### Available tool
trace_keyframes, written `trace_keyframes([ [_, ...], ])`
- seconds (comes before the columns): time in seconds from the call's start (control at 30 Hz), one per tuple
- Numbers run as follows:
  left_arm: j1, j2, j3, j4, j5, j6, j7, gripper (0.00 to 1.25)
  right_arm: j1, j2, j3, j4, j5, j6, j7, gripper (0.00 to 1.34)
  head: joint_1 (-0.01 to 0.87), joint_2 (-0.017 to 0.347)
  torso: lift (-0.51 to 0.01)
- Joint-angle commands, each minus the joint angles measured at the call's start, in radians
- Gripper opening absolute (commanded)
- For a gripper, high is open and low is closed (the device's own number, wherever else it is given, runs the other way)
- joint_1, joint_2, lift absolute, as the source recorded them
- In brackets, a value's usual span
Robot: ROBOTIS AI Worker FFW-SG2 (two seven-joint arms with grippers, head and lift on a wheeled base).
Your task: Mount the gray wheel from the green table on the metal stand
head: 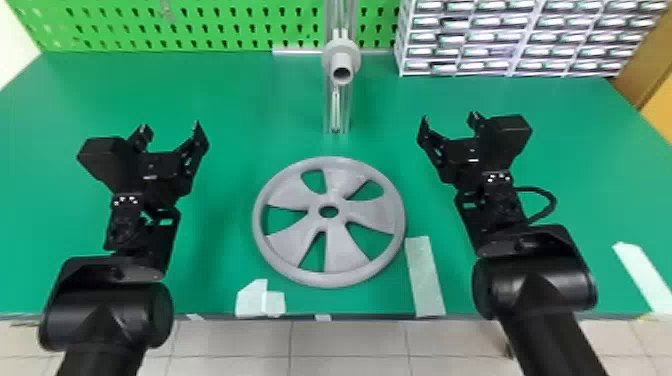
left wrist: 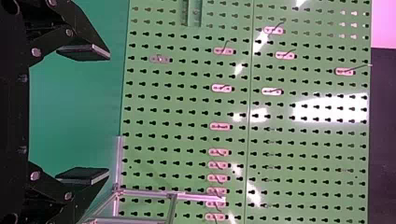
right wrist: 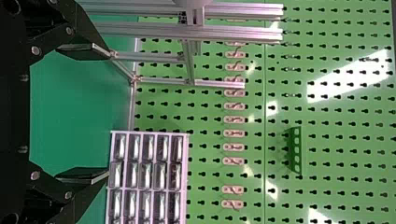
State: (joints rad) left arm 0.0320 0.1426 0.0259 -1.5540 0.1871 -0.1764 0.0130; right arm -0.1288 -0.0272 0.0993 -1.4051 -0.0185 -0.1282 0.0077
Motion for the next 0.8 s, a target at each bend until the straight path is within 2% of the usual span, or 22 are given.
trace_keyframes([
  [0.0,0.0,0.0,-0.001,-0.001,0.0,0.0,0.001,0.87,0.0,-0.002,0.002,0.0,0.0,0.001,0.0,0.95,0.867,0.052,-0.1],
  [0.43,0.0,0.0,-0.001,-0.001,0.0,0.0,0.001,0.87,0.0,0.0,0.002,0.0,-0.001,0.002,0.0,0.95,0.867,0.052,-0.1],
  [0.77,0.002,0.0,0.003,-0.001,0.0,0.0,0.001,0.87,-0.008,-0.003,0.005,-0.017,-0.018,0.071,0.0,0.95,0.867,0.052,-0.1],
])
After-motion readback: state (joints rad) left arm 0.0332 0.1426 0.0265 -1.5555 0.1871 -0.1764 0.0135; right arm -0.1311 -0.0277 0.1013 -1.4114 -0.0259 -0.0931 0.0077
